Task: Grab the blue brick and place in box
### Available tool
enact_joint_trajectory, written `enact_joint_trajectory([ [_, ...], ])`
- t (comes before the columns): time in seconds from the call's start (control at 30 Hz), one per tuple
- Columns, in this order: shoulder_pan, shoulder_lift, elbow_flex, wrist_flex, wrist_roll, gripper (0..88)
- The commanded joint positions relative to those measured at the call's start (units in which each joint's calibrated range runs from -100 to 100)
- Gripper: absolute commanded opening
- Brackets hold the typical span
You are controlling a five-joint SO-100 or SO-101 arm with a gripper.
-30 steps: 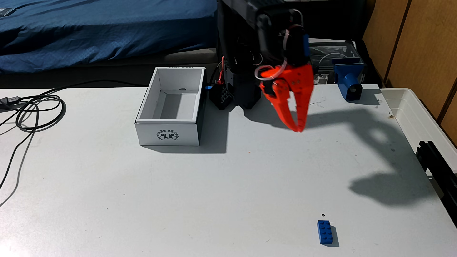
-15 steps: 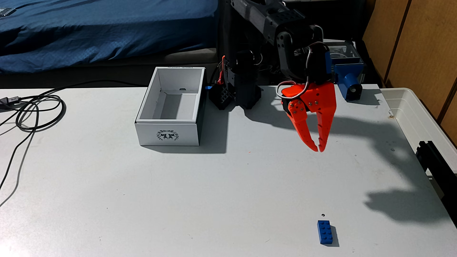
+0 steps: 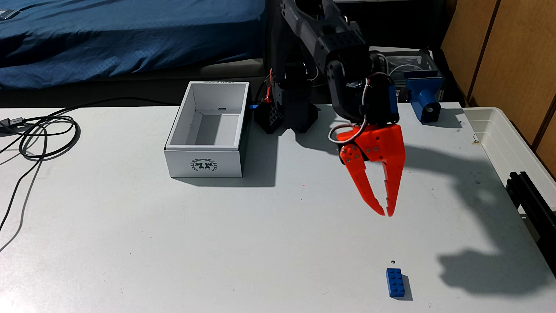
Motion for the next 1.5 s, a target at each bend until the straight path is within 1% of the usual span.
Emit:
enact_joint_trajectory([
  [0.0,0.76,0.64,-2.11,-3.68,-0.48,1.0],
  [0.17,-0.28,4.36,-2.29,-8.16,-4.11,1.0],
  [0.47,-0.95,11.97,-6.55,-9.20,-5.27,1.4],
  [0.6,-0.95,12.56,-7.79,-9.28,-5.64,5.9],
  [0.77,-0.95,12.65,-8.32,-9.37,-6.69,9.6],
  [0.93,-0.95,12.65,-8.32,-9.28,-6.64,13.0],
  [1.2,-0.58,12.73,-8.14,-7.82,-6.06,18.5],
  [1.47,-0.95,15.44,-14.35,0.71,-5.90,20.6],
])
